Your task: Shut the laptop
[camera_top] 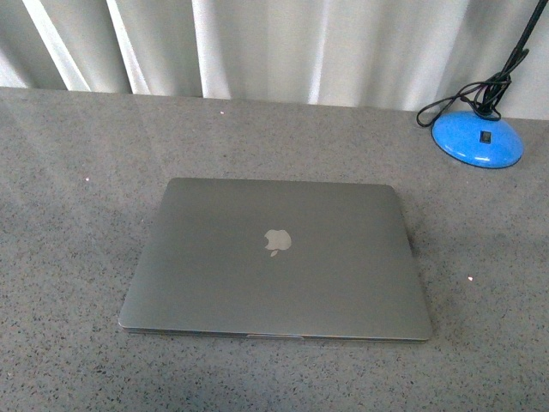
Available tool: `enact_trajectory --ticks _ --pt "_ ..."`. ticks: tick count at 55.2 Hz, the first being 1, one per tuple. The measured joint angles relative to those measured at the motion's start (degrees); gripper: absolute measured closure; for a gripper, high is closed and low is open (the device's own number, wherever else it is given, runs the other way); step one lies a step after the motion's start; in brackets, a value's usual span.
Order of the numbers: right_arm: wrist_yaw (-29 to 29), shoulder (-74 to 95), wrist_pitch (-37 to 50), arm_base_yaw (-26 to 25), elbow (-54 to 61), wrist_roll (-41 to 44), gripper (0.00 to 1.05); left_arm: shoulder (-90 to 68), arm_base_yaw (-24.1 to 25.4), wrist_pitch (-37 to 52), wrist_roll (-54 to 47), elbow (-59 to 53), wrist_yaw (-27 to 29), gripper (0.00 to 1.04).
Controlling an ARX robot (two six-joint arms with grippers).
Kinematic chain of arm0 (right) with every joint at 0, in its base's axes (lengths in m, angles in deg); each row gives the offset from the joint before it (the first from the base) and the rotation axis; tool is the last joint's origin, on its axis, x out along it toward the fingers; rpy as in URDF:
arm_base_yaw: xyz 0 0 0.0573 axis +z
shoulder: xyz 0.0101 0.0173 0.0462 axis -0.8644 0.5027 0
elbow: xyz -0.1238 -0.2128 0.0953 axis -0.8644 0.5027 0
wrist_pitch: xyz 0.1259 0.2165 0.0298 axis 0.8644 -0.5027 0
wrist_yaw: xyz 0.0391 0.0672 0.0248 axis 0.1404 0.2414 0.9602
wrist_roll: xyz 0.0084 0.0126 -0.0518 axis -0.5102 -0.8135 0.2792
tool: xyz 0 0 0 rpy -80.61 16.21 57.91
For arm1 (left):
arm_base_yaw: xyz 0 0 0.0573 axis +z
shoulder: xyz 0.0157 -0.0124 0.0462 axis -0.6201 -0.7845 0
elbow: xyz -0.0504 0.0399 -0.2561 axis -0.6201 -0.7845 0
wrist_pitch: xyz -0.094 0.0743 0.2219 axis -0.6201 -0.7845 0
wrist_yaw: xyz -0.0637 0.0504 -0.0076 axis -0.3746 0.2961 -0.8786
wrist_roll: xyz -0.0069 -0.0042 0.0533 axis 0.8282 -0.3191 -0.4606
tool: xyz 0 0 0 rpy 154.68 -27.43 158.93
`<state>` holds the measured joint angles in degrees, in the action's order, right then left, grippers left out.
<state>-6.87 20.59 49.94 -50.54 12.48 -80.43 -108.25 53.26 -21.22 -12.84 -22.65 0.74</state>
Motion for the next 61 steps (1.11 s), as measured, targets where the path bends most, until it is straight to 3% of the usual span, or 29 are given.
enact_trajectory --ticks 14,20,27,33,61 --pt "5.31 -9.57 -9.03 -4.44 0.24 0.28 1.04 6.91 -5.53 -4.09 -3.26 -2.75 5.6 0.85" --pt "8.31 -13.31 -12.57 -8.52 0.28 0.35 1.04 9.57 -7.28 -5.81 -3.45 -3.23 7.15 1.02" --pt "8.61 -17.18 -16.13 -9.09 0.33 0.35 1.04 12.52 -12.28 -8.2 -3.85 -3.89 13.62 1.01" --pt "8.63 -19.91 -18.75 -9.14 0.33 0.35 1.04 14.08 -14.78 -7.61 -4.04 -5.01 14.16 1.01" --pt "8.61 -30.05 -28.76 -9.14 0.35 0.33 1.04 22.97 -14.84 -16.06 -4.07 -4.98 14.53 1.01"
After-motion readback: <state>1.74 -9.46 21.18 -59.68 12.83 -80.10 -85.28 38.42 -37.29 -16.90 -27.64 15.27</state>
